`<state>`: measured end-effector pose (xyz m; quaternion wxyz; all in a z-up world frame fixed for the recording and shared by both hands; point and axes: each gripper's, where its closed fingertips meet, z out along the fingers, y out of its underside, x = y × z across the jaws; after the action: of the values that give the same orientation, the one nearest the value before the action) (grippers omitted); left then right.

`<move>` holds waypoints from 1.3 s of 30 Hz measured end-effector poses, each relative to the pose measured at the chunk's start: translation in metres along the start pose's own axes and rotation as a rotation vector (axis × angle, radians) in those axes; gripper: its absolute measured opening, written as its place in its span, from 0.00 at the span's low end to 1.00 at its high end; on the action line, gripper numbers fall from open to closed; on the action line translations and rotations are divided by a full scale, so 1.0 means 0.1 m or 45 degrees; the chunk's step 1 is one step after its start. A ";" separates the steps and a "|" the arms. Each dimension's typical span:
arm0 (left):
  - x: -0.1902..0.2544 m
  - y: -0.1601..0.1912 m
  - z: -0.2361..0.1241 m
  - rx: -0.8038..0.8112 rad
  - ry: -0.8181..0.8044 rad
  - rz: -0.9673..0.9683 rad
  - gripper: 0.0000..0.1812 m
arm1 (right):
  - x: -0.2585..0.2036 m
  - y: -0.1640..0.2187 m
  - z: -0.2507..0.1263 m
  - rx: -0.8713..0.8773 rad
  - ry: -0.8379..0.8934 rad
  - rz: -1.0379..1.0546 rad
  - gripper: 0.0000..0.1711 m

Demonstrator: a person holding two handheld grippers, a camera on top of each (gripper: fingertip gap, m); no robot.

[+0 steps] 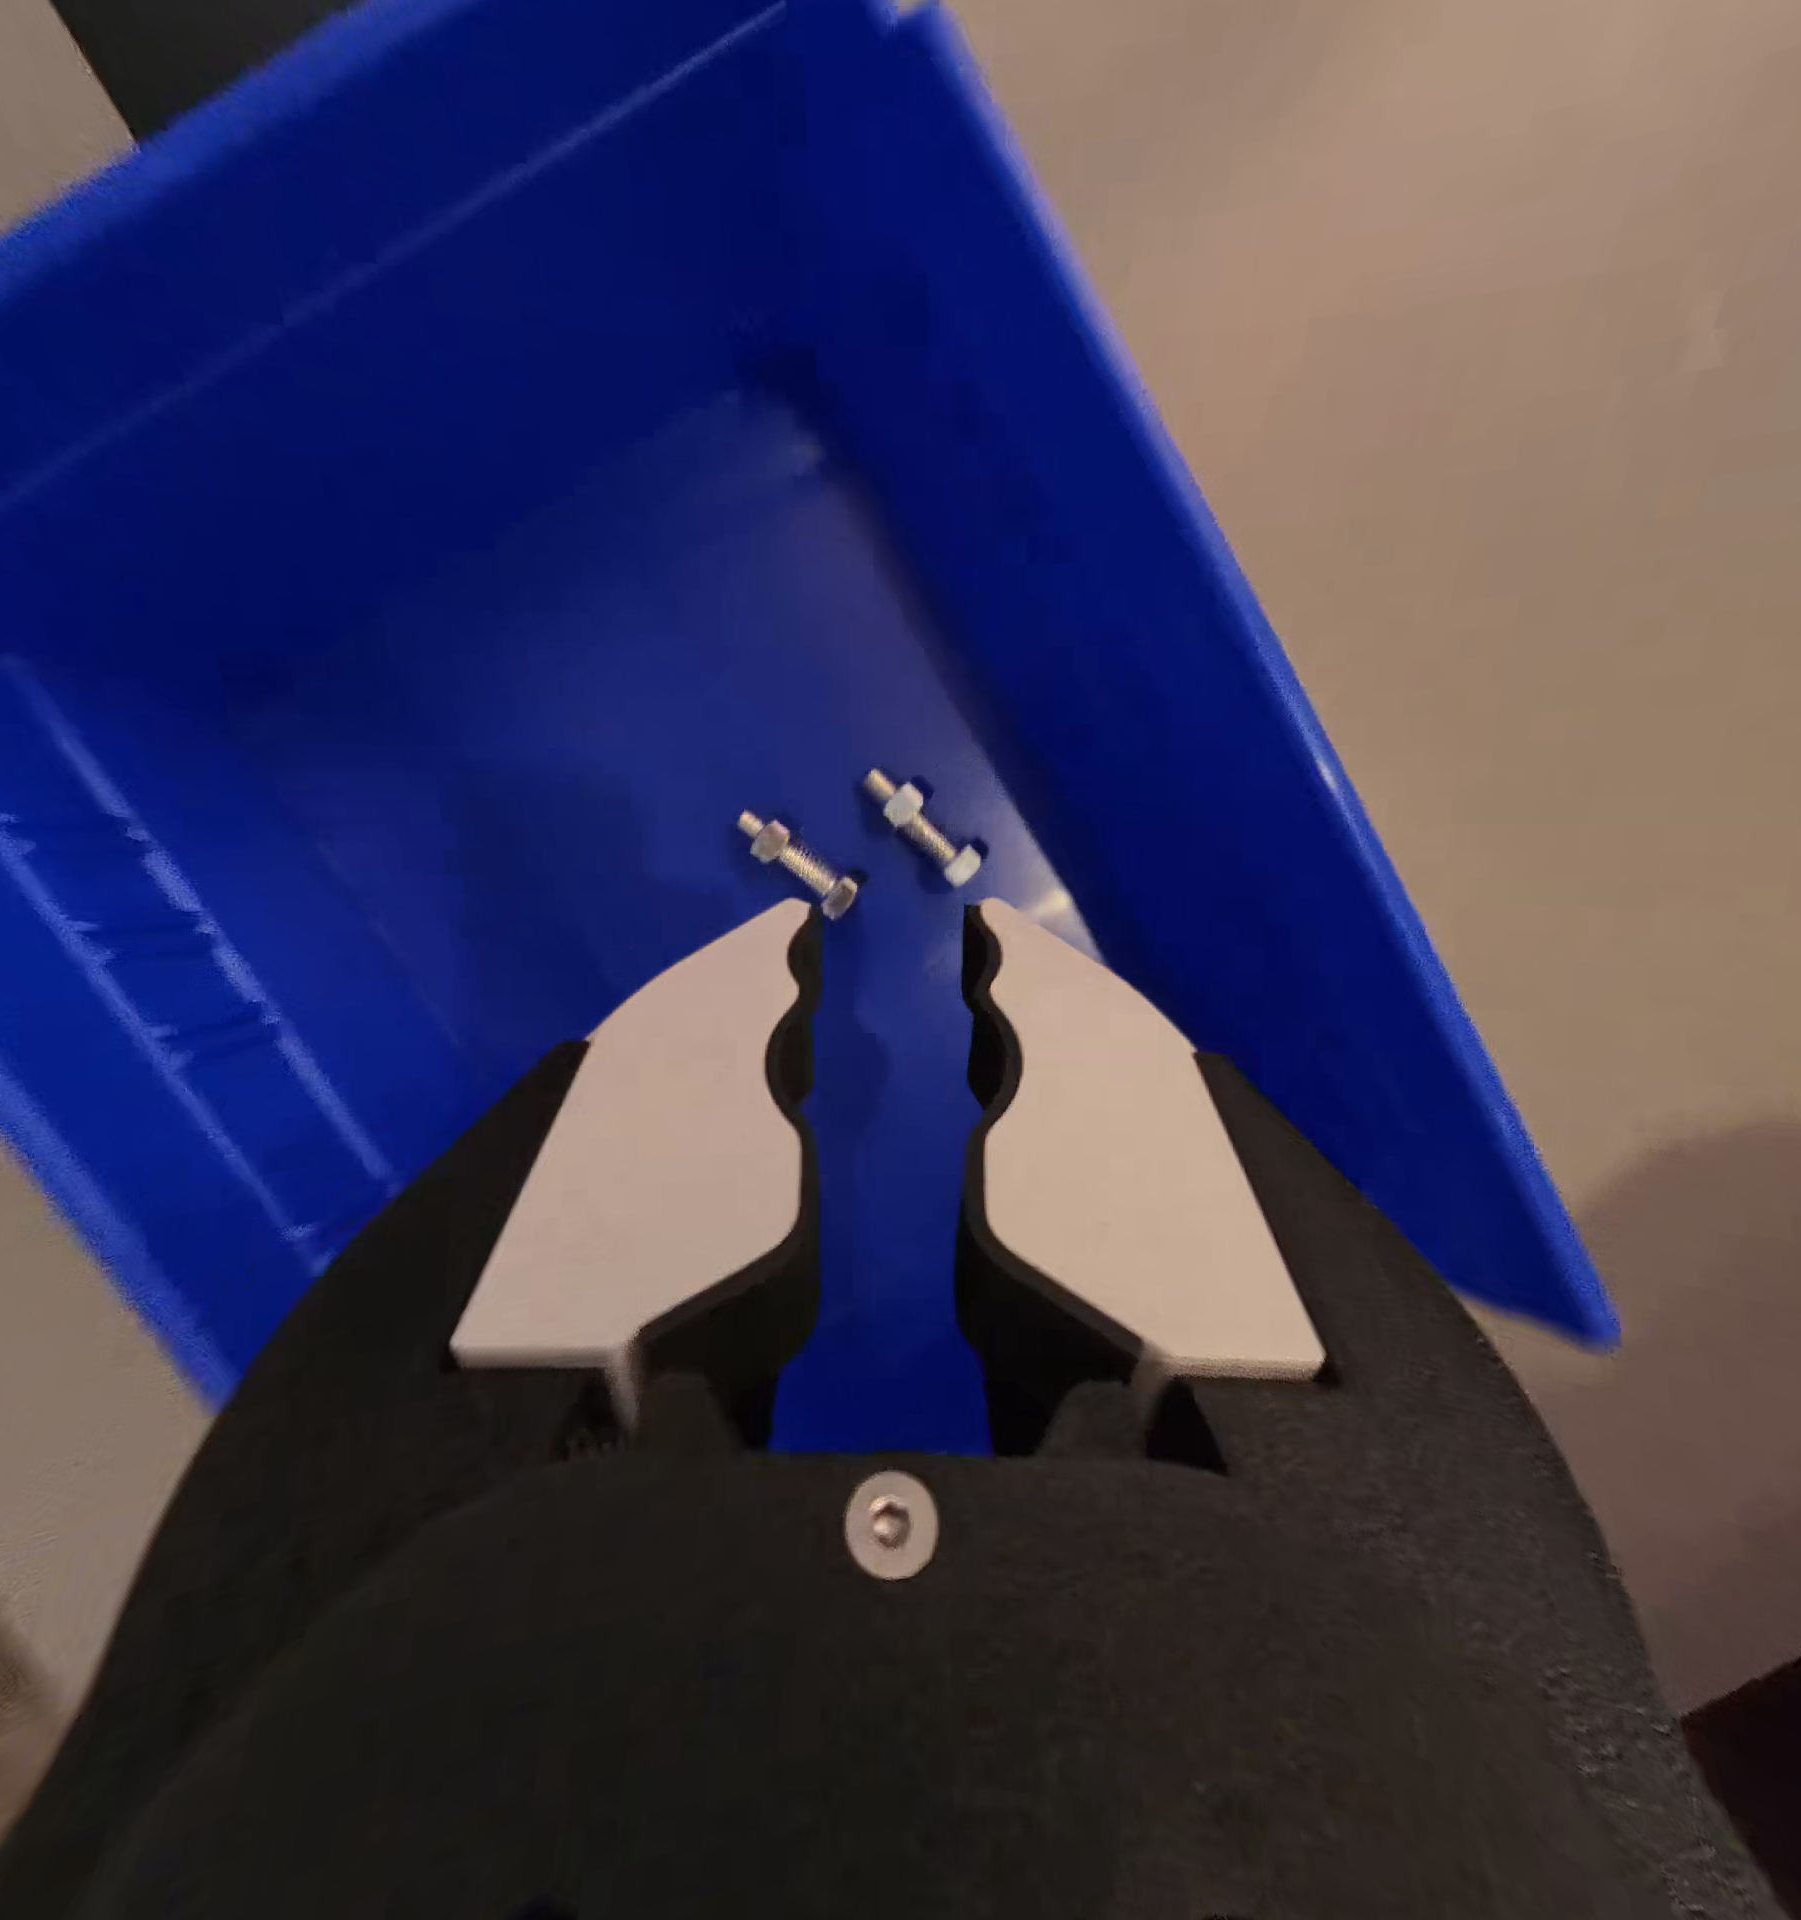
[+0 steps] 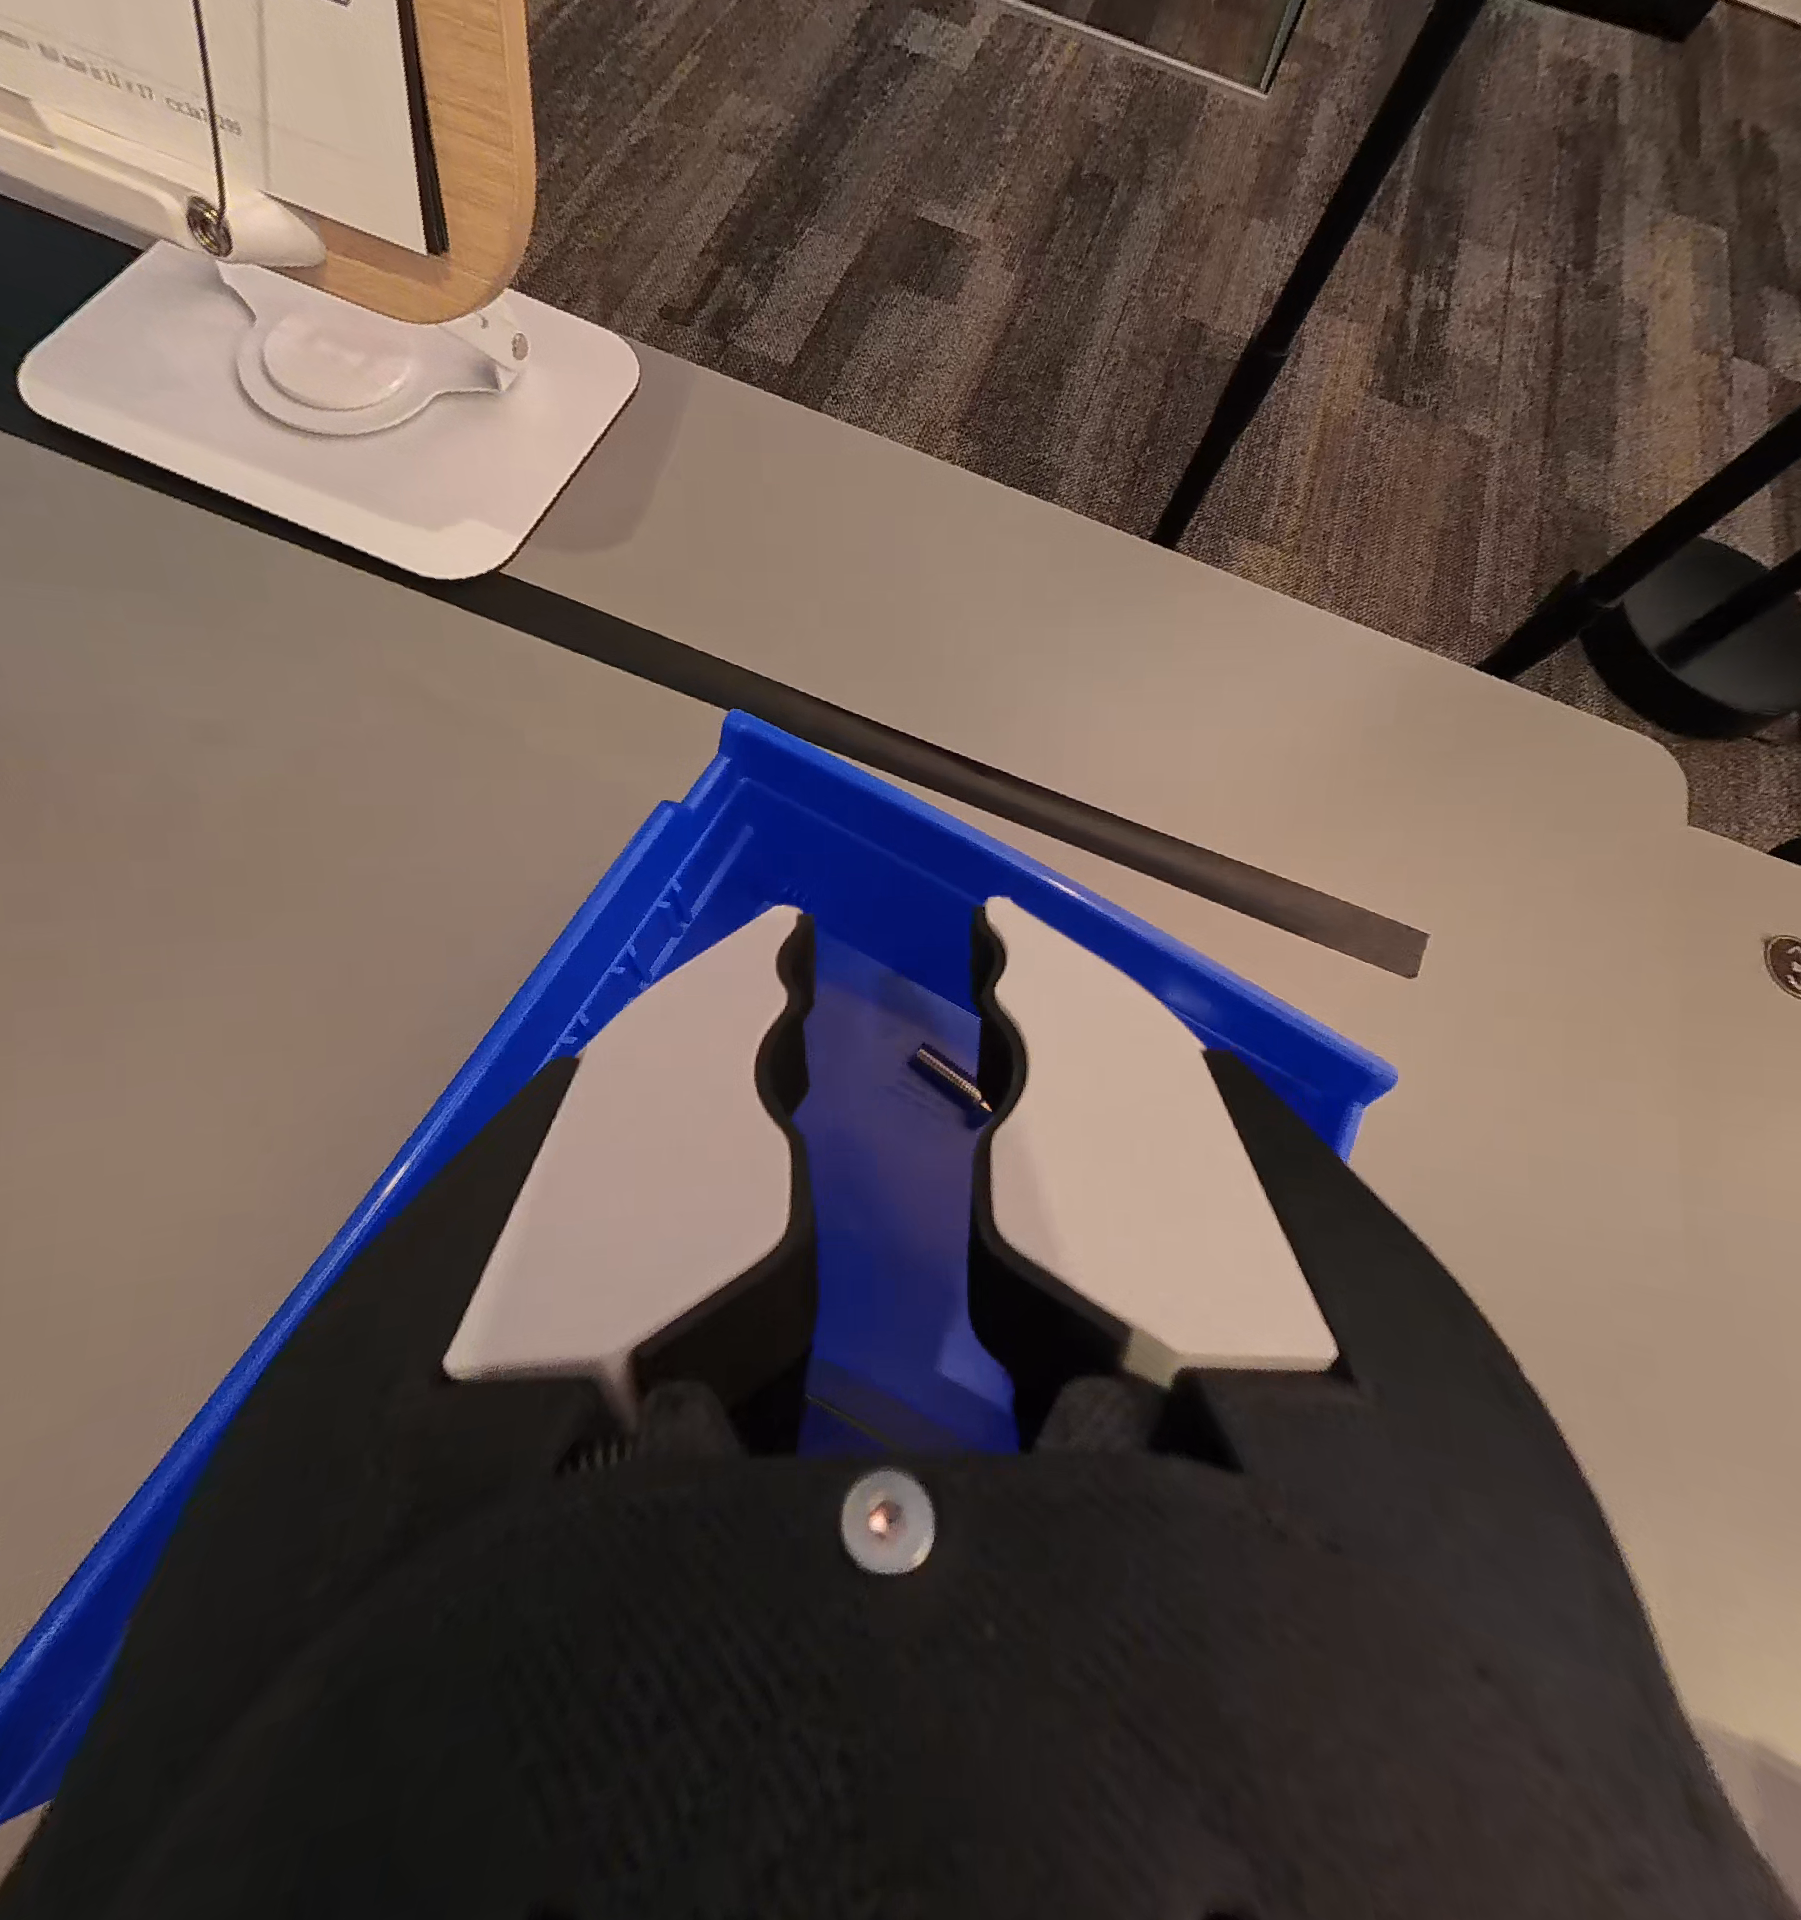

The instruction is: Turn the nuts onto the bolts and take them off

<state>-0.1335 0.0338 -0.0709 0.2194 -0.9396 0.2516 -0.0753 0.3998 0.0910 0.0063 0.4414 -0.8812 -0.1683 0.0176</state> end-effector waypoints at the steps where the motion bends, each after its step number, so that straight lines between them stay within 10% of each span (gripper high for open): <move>1: -0.03 -0.03 0.09 0.000 0.006 -0.090 0.14 | 0.00 0.00 0.00 0.000 0.004 0.001 0.18; 21: -0.39 0.51 0.64 -0.446 -0.185 -0.218 0.05 | -0.04 0.02 0.00 -0.036 0.001 -0.068 0.19; 25: -0.43 0.13 0.33 -0.161 -0.222 -0.194 0.05 | -0.15 -0.25 -0.15 0.132 0.018 -0.107 0.17; 31: 1.25 -0.97 -0.64 0.702 0.471 0.270 0.05 | -1.86 -1.00 -0.93 0.783 -0.883 -0.235 0.15; 34: 2.14 -1.00 -0.86 0.812 0.814 0.469 0.05 | -2.68 -0.98 -1.34 0.913 -1.404 -0.259 0.13; 39: 2.64 -0.93 -0.84 0.817 0.909 0.589 0.05 | -3.11 -0.81 -1.19 0.821 -1.525 -0.294 0.13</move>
<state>0.1138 -0.0594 0.0544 0.4075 -0.6610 0.4755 -0.4134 0.1049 -0.0530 0.1052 0.5115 -0.5209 -0.4622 0.5033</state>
